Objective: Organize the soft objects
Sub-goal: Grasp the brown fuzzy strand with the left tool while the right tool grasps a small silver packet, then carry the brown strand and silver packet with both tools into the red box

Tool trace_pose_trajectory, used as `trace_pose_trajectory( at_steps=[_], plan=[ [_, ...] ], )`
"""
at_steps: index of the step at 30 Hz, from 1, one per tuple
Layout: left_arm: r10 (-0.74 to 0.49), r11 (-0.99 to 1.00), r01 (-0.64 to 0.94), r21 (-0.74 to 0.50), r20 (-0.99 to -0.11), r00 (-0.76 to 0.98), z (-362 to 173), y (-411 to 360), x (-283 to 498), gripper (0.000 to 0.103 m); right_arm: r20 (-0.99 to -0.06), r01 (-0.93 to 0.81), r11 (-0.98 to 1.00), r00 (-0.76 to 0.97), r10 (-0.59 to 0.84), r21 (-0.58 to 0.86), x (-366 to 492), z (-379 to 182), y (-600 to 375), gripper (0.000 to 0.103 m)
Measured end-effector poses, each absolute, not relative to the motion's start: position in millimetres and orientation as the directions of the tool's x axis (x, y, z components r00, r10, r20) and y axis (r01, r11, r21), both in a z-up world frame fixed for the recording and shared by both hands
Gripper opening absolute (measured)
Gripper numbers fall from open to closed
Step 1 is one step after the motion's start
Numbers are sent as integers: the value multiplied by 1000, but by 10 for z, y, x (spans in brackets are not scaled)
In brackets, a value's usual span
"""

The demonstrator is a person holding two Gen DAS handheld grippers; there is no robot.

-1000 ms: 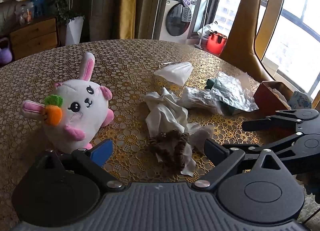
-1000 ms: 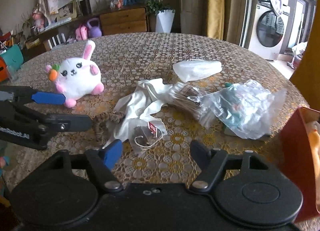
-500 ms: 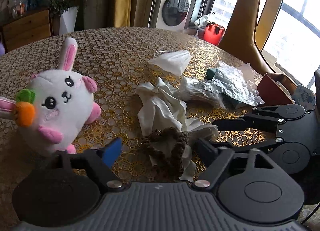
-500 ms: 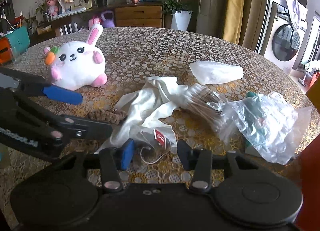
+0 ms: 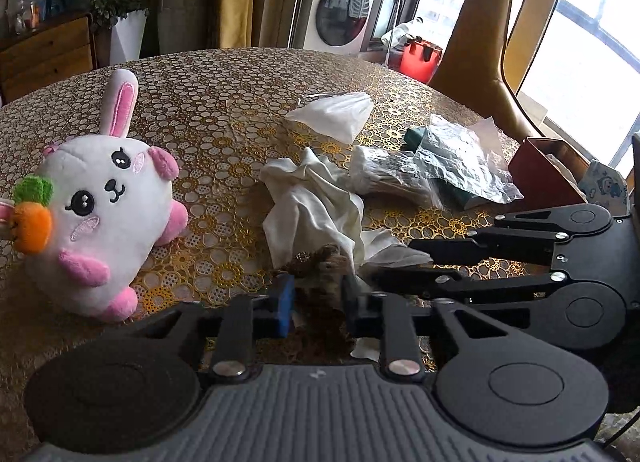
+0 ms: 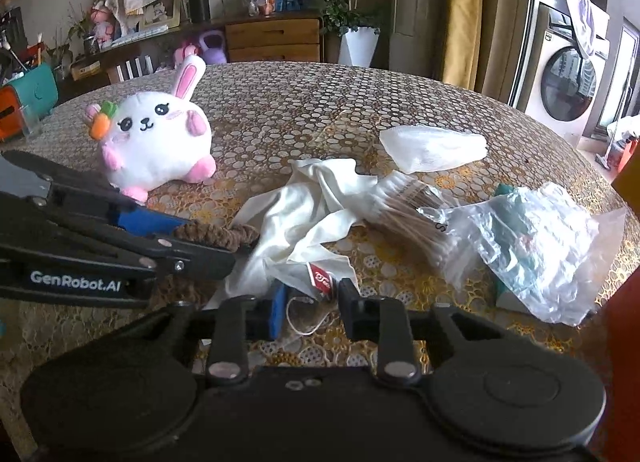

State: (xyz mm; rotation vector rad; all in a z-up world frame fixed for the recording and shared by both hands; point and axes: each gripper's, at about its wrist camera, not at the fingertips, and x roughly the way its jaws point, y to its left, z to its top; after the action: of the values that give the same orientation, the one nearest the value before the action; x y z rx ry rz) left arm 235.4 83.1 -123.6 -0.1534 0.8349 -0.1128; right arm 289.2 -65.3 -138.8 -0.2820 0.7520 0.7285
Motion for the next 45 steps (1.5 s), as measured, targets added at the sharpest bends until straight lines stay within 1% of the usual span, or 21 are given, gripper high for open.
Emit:
trace_pose_trajectory(
  at_steps=[1, 2, 4, 5, 8, 21, 30, 37, 45],
  plan=[
    [-152, 984, 35, -173, -732, 664, -1230, 831, 2356, 18, -705, -688, 726, 504, 499, 22, 2881, -1378, -655, 20],
    [-146, 985, 30, -168, -734, 663, -1228, 832, 2356, 16, -704, -683, 730, 507, 497, 22, 2874, -1367, -653, 19],
    [-144, 985, 27, -169, -737, 660, -1219, 838, 2358, 12, -706, -674, 738, 509, 492, 29, 2856, -1344, -652, 17],
    [-148, 985, 30, -171, -738, 658, -1212, 839, 2359, 12, -705, -669, 742, 510, 493, 35, 2845, -1334, -659, 15],
    [-146, 985, 31, -169, -733, 664, -1169, 841, 2337, 10, -700, -652, 757, 522, 486, 40, 2797, -1292, -678, 14],
    [-151, 983, 27, -184, -710, 688, -818, 848, 2171, 10, -658, -598, 791, 547, 518, 125, 2479, -884, -940, 13],
    [-183, 979, 60, -197, -702, 688, -496, 722, 1988, 10, -644, -573, 805, 558, 523, 158, 2151, -500, -1247, 13],
    [-223, 974, 128, -189, -669, 709, -211, 472, 1867, 10, -646, -552, 809, 545, 534, 204, 1923, -238, -1545, 13],
    [-280, 960, 215, -179, -647, 710, 48, 20, 1869, 10, -632, -514, 840, 595, 496, 175, 1765, -28, -1931, 13]
  ],
)
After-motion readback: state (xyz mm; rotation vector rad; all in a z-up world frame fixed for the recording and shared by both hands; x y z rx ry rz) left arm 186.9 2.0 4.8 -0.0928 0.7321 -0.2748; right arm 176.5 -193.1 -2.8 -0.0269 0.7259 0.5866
